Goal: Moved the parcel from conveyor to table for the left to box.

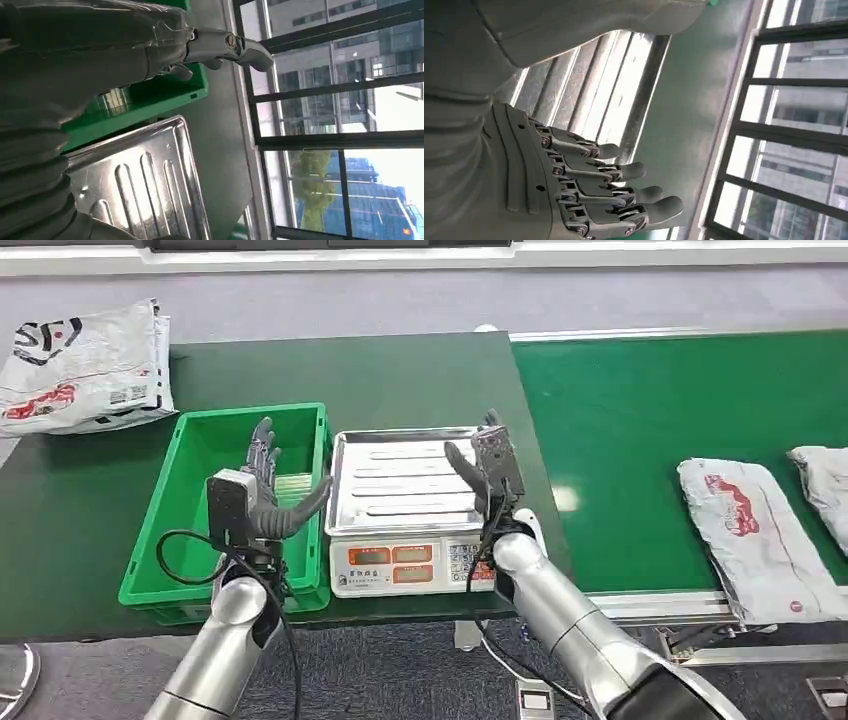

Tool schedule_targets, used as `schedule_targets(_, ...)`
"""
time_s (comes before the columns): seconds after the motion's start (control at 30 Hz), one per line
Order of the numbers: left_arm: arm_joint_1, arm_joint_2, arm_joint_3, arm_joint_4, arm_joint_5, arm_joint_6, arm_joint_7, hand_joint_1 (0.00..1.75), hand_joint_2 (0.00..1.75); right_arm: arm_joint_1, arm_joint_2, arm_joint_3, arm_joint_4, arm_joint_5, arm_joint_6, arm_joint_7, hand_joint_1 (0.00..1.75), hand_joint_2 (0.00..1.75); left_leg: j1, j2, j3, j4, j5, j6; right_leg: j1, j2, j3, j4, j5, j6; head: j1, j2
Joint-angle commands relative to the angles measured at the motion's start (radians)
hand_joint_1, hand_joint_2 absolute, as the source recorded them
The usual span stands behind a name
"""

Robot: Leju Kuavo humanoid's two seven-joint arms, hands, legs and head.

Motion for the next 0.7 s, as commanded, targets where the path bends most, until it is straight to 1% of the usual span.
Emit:
schedule_targets(0.03,-0.044,0.029,-0.050,0.076,-0.008,0.012,0.013,0.00,1.75,-0.051,-0.011,0.069,0.040,0.023,0.006,0.021,0.00,1.75,0.000,-0.001,0.002,-0.001,0.000,0.000,0.000,-0.001,0.003,-0.001,-0.001,0.000,0.000,0.000)
schedule_targets(0.07,-0.043,0.030,-0.050,0.074,-0.008,0.012,0.013,0.00,1.75,-0.051,-0.010,0.069,0.041,0.024,0.006,0.020,0.00,1.75,0.000,-0.001,0.004,-0.002,-0.001,0.000,0.000,-0.001,0.005,-0.002,-0.001,0.000,0.000,0.000)
schedule_targets(0.1,-0.038,0.033,-0.051,0.066,-0.012,0.013,0.011,0.00,1.75,-0.047,-0.006,0.069,0.040,0.026,0.008,0.016,0.00,1.75,0.000,0.000,0.001,-0.001,0.000,0.000,0.000,0.000,0.002,-0.001,0.000,0.000,0.000,0.000)
schedule_targets(0.23,-0.001,0.046,-0.044,0.022,-0.014,0.018,0.012,0.00,1.75,-0.034,0.000,0.076,0.031,0.041,0.003,0.022,0.00,1.75,0.000,0.001,0.002,-0.001,-0.001,0.000,-0.001,0.001,0.002,-0.001,0.000,0.000,0.000,0.000)
schedule_targets(0.27,-0.002,0.046,-0.042,0.024,-0.011,0.017,0.014,0.00,1.75,-0.036,0.003,0.075,0.038,0.038,0.007,0.024,0.00,1.75,0.000,0.002,0.004,-0.002,-0.001,0.000,0.000,0.001,0.004,-0.002,0.000,0.000,0.000,0.000)
schedule_targets(0.3,-0.003,0.046,-0.041,0.026,-0.009,0.016,0.015,0.00,1.75,-0.037,0.004,0.075,0.042,0.038,0.008,0.022,0.00,1.75,0.000,0.001,0.002,-0.001,-0.001,0.000,-0.001,0.001,0.002,-0.001,0.000,0.000,0.000,0.000)
schedule_targets(0.33,-0.003,0.046,-0.041,0.026,-0.009,0.016,0.015,0.00,1.75,-0.037,0.004,0.075,0.042,0.038,0.008,0.022,0.00,1.75,0.000,0.002,0.004,-0.002,-0.001,0.000,0.000,0.001,0.004,-0.002,-0.001,0.000,0.000,0.000)
schedule_targets(0.4,-0.007,0.045,-0.039,0.036,-0.007,0.016,0.015,0.00,1.75,-0.036,0.007,0.079,0.047,0.039,0.012,0.019,0.00,1.75,0.000,0.001,0.002,-0.001,-0.001,0.000,-0.001,0.000,0.002,-0.001,0.000,0.000,0.000,0.000)
schedule_targets(0.43,-0.009,0.043,-0.037,0.044,-0.005,0.019,0.015,0.00,1.75,-0.036,0.009,0.081,0.052,0.039,0.015,0.018,0.00,1.75,0.001,0.001,0.004,-0.002,-0.001,0.000,0.000,0.001,0.004,-0.002,-0.001,0.000,0.000,0.000)
schedule_targets(0.53,-0.007,0.048,-0.033,0.052,-0.003,0.023,0.013,0.00,1.75,-0.033,0.022,0.084,0.058,0.041,0.016,0.019,0.00,1.75,0.000,0.001,0.003,-0.002,-0.001,0.000,0.000,0.001,0.003,-0.001,-0.001,0.000,0.000,0.000)
schedule_targets(0.57,-0.007,0.048,-0.033,0.052,-0.003,0.023,0.013,0.00,1.75,-0.033,0.022,0.084,0.058,0.041,0.016,0.019,0.00,1.75,0.000,0.001,0.005,-0.003,-0.001,0.000,0.000,0.001,0.005,-0.003,-0.001,0.000,0.000,0.000)
schedule_targets(0.7,-0.007,0.048,-0.033,0.052,-0.003,0.023,0.013,0.00,1.75,-0.033,0.022,0.084,0.058,0.041,0.016,0.019,0.00,1.75,0.000,0.000,0.002,-0.001,-0.001,0.000,0.000,0.000,0.003,-0.001,-0.001,0.000,0.000,0.000)
